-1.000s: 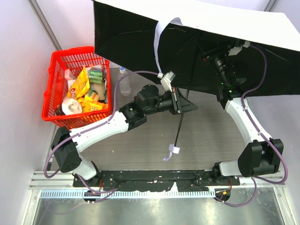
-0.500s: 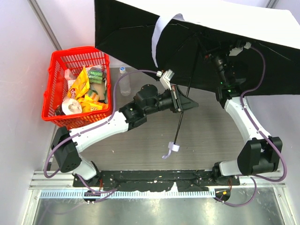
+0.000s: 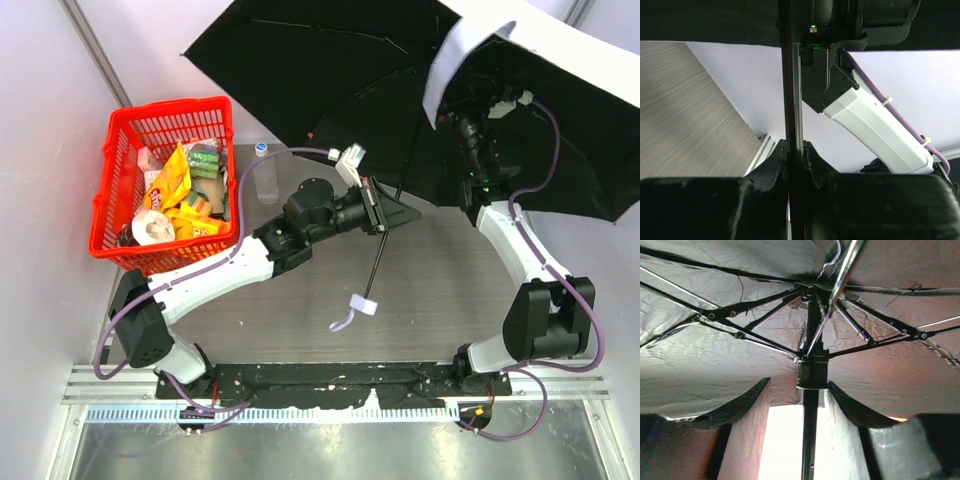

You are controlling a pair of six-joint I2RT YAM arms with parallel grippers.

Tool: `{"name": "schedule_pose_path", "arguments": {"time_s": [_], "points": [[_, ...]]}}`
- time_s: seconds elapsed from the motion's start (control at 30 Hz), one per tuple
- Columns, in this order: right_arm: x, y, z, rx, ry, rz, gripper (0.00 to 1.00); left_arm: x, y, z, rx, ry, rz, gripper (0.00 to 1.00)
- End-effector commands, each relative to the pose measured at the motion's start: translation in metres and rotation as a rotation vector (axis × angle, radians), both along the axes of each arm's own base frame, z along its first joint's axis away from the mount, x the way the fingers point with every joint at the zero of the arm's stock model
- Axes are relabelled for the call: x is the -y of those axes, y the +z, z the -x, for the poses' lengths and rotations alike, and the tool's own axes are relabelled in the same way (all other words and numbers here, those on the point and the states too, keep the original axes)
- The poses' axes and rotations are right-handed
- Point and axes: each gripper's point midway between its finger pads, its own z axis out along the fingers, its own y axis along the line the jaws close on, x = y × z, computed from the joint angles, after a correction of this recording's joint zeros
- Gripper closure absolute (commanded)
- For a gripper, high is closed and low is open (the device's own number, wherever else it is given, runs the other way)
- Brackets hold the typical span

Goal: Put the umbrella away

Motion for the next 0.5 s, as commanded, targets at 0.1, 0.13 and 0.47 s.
{"name": "schedule_pose_path", "arguments": {"time_s": [0.1,0.13,0.47], "points": [[0.037,0.011,-0.014,0.028,-0.127,-0.075,0.51,-0.007,0.053,0.030,0.138,-0.083,0.154,1.00],[0.037,0.011,-0.016,0.028,-0.140,-0.044,0.60,-0.007,0.051,0.029,0.132,-0.077,0.151,1.00],[0.027,0.027,0.010,-0.005,-0.179,0.158,0.99,-0.016,-0.032,-0.017,0.085,0.143,-0.232,0.69]]}}
